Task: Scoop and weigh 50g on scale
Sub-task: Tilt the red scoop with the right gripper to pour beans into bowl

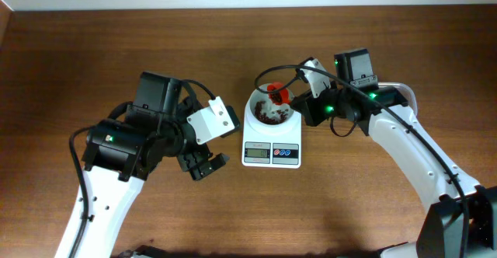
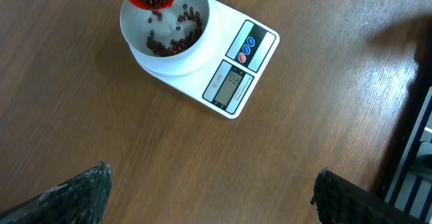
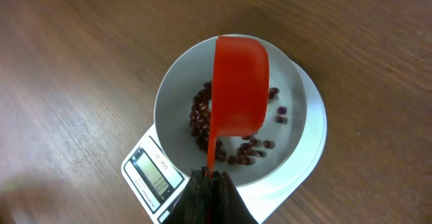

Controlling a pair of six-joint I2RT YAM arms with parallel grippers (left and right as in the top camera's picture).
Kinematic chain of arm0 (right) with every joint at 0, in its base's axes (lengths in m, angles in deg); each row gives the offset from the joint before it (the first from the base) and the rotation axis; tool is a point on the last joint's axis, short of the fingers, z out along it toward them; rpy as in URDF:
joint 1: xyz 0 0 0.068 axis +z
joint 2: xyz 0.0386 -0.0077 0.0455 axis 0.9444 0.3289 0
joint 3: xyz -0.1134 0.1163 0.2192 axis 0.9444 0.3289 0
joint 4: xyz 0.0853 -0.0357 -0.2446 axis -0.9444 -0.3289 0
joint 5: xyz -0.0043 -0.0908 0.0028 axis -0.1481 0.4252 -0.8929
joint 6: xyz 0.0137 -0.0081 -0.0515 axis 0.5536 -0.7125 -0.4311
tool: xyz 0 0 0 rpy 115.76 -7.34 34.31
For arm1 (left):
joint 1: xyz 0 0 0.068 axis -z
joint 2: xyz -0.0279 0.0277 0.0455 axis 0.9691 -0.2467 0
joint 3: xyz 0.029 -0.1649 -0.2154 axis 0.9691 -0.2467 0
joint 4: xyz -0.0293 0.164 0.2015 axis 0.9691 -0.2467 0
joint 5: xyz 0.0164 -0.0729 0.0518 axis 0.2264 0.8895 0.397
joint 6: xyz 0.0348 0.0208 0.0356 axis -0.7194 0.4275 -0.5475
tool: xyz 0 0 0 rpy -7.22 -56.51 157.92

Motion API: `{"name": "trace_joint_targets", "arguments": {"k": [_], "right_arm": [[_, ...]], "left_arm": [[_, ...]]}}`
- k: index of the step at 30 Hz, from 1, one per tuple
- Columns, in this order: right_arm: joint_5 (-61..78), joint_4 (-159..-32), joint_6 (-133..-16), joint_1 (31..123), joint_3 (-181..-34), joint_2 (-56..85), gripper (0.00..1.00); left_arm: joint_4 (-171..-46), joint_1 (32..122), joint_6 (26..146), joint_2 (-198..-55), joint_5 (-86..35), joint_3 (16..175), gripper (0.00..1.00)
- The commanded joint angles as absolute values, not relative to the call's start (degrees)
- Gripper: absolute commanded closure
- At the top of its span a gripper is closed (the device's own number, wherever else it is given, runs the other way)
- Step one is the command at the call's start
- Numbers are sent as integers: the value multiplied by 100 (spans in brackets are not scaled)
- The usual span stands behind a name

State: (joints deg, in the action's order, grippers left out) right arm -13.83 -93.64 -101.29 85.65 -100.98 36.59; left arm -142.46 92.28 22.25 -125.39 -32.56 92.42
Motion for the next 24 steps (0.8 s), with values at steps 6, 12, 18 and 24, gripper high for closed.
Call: {"name": "trace_joint_targets", "arguments": {"k": [6,12,18,24], "right_arm": [[-795,-9386,-10317,8626,-10129,3355,96],[-1099,-9543,-10483,8626,-10129,3355,96],[-1129,-9546,-10426,8626,-10129,3355,96],[-1053,-9581,-10406,8626,-10129,3355,96]], "left_arm": [[-14257,9201,2111,-12519,-3173,9334,1],[-14257,9201,2111,-12519,-3173,9334,1],[-14257,9201,2111,-12519,-3173,9334,1],[-14257,9201,2111,-12519,-3173,9334,1]]}}
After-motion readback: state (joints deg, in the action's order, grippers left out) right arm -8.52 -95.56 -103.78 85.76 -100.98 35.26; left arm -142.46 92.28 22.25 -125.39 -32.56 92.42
